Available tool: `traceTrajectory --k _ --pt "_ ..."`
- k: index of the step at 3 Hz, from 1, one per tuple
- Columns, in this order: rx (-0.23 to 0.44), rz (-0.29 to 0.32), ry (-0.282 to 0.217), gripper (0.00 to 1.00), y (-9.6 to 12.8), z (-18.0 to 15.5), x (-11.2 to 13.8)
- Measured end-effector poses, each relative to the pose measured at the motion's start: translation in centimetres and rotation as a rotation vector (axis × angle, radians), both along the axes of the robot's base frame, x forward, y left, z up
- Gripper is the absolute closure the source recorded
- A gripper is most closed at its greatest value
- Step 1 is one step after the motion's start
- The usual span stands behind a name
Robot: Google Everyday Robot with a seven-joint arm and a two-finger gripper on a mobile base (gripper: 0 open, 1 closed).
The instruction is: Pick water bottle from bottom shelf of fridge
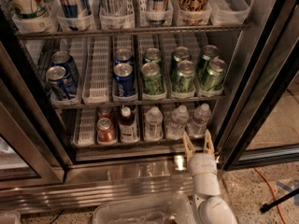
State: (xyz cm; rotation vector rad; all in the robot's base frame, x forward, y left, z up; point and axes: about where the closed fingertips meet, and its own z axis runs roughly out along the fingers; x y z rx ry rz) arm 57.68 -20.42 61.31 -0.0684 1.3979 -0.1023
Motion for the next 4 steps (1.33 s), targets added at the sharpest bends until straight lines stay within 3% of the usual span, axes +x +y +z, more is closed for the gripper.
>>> traceTrajectory --k 1,4 --pt "0.000 0.000 0.000 0.27 0.0 0.0 0.0" --pt "0.065 -0.016 -0.005 0.27 -1.1 0.7 0.7"
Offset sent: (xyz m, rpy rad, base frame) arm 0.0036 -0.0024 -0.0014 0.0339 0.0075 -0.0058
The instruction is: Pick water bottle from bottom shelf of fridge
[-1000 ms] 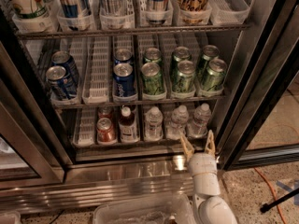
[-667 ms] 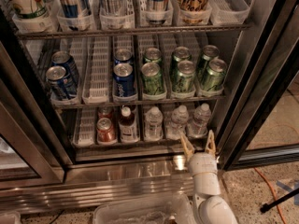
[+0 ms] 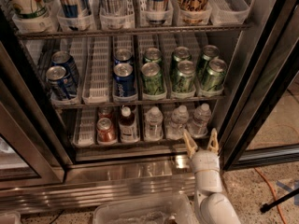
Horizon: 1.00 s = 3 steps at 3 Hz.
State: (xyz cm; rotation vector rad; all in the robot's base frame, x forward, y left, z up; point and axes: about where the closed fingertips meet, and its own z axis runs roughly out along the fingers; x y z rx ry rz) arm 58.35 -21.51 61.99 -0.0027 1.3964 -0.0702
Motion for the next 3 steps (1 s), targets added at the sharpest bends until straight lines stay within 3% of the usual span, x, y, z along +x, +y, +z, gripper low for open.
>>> traceTrajectory --k 1,2,3 --pt "0.006 0.012 0.010 0.27 -0.71 0.39 4.77" --pt "0.006 0.013 0.010 0.27 -0.71 0.39 4.80" --pt "0.006 0.013 0.010 0.35 -0.71 0.39 4.80"
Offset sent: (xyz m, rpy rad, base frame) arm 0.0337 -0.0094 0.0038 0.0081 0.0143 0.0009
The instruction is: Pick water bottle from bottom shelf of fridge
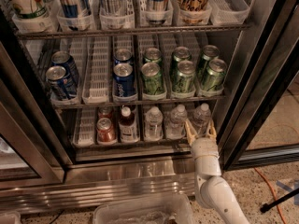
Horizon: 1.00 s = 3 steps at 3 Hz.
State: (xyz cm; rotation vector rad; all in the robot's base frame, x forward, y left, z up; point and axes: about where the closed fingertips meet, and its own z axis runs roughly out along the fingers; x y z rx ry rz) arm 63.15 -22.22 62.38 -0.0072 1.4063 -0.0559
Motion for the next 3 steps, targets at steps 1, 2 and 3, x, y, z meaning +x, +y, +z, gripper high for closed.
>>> traceTrajectory --k 1,2,3 --pt "0.000 0.000 0.000 0.37 0.0 0.0 0.0" --pt "0.001 -0.002 -0.010 0.39 0.1 -0.2 0.3" --pt "0.014 -0.016 -0.021 0.38 -0.1 -0.7 1.5"
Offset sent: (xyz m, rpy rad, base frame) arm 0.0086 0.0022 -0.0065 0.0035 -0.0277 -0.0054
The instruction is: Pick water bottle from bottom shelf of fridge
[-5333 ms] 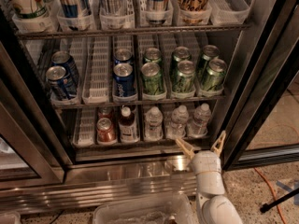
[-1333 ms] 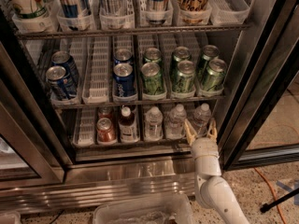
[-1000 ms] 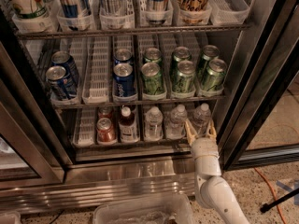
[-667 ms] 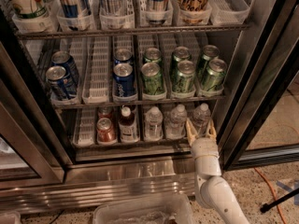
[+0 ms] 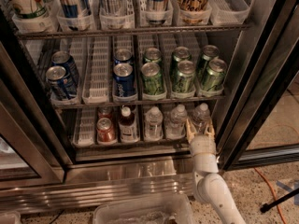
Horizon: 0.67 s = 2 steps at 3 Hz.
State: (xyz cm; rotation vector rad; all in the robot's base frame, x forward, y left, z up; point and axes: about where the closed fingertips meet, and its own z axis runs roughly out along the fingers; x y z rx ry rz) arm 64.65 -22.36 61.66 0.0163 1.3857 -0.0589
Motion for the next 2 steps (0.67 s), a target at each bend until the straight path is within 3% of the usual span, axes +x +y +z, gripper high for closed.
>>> traceTrajectory --k 1,2 --pt "0.006 -0.013 -0.001 0.36 -0.1 -0.5 1.7" --pt "0.009 -0.023 -0.015 0.53 -0.1 -0.6 2.8"
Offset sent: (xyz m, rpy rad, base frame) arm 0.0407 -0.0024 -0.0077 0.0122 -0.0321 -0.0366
